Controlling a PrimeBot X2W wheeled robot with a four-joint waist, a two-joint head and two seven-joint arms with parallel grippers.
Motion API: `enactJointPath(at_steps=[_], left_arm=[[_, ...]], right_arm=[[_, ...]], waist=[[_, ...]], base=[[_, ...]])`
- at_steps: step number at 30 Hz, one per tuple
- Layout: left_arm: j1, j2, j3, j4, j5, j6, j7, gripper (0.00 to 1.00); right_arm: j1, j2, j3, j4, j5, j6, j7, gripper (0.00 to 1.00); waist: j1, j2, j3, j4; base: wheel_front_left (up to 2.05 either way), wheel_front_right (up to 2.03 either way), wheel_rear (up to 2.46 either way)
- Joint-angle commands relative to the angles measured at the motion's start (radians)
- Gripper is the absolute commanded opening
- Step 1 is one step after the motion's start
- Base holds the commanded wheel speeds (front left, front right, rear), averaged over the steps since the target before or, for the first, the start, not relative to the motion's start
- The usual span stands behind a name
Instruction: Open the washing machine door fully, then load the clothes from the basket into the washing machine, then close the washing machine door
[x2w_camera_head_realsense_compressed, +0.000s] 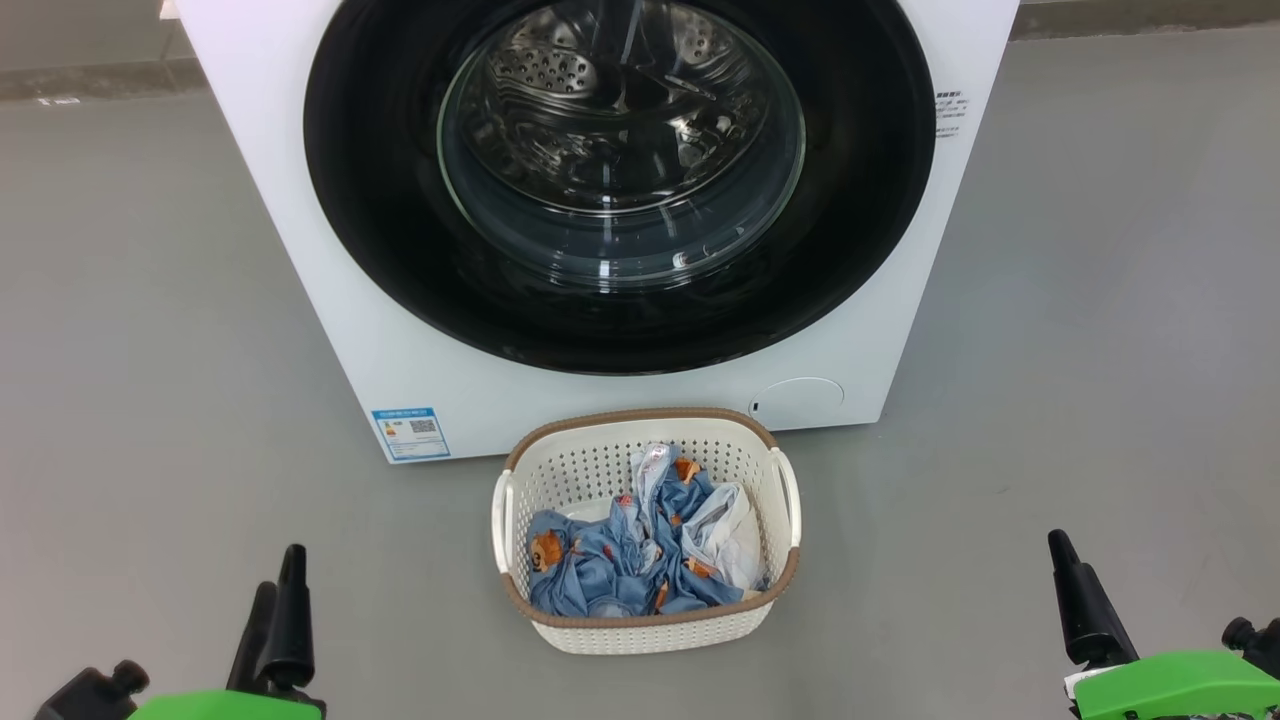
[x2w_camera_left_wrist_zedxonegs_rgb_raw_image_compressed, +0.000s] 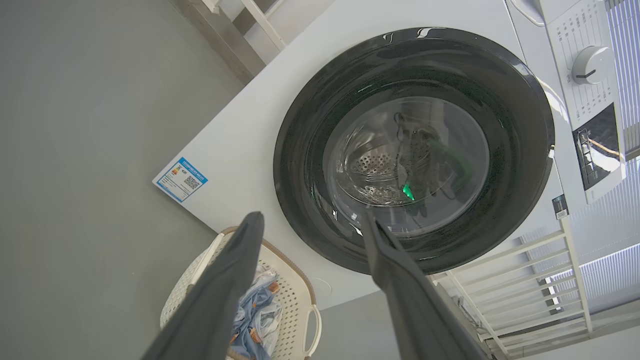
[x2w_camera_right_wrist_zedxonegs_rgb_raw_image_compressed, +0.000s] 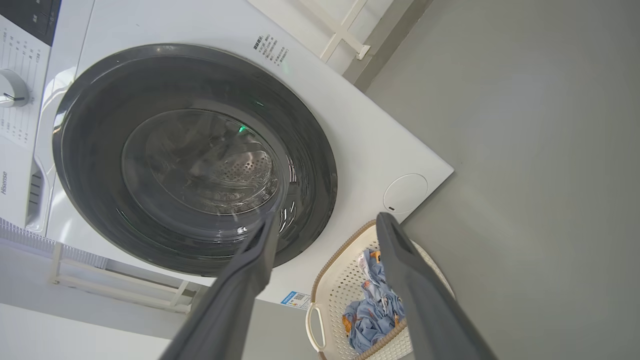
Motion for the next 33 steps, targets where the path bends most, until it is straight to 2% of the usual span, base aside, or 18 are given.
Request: enactJointPath(at_steps=[1,10,33], left_arm=[[-0.043,0.021,0.008,-0.033,0.038,0.003,-0.014,1.0],[-0.049,0.032,-0.022,-0.025,0.159,-0.003,-0.04,1.0],[-0.067,0.053,-0.101,0.016,0.409,-0.01,-0.109,1.0]], right_arm=[[-0.046,-0.02,0.009,-0.029,-0.041,0.001,-0.012,1.0],[-0.05,-0.014,0.007,-0.033,-0.202,0.001,-0.028,1.0],[-0.056,-0.004,0.054,-0.072,-0.488,0.001,-0.031,1.0]], waist=[[-0.0001,-0.0001,0.0,0.0],[-0.0001,-0.0001,-0.002,0.0],[-0.0001,-0.0001,-0.012,0.008]], base=[[0.0,0.0,0.0],[0.0,0.0,0.0],[0.0,0.0,0.0]])
